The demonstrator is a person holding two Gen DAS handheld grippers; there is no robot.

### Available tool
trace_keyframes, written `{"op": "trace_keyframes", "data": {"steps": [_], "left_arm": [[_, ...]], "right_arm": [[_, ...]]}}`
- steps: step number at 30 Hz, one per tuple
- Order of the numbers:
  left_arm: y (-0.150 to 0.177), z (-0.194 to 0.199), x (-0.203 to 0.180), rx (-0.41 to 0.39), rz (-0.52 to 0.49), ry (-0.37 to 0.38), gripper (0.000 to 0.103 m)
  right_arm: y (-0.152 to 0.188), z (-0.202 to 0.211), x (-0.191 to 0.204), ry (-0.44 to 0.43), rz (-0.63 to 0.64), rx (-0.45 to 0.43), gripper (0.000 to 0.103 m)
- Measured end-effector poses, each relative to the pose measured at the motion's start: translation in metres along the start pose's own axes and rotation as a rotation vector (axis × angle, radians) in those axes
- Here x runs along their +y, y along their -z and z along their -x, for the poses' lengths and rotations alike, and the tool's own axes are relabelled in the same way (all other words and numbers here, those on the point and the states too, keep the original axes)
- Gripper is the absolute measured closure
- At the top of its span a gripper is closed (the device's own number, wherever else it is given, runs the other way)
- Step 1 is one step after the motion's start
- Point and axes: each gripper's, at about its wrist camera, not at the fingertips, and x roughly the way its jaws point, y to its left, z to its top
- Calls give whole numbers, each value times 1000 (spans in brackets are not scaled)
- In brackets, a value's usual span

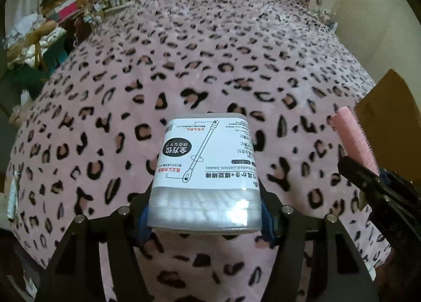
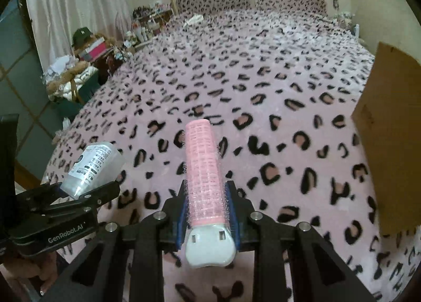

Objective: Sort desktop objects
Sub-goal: 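Carry the swab packet and pink roller with both tools toward the cardboard box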

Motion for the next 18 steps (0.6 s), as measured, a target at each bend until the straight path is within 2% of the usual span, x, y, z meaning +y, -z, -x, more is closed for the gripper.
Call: {"op": "trace_keyframes", "data": {"steps": [7,18], "left_arm": [[-6,41,-22,-60,-33,-5,38],[-3,74,-57,-105,-101,26,38]], "right_arm": [[-3,45,4,20,-4,-80,77],[11,80,-3,44,-10,-98,77]]}}
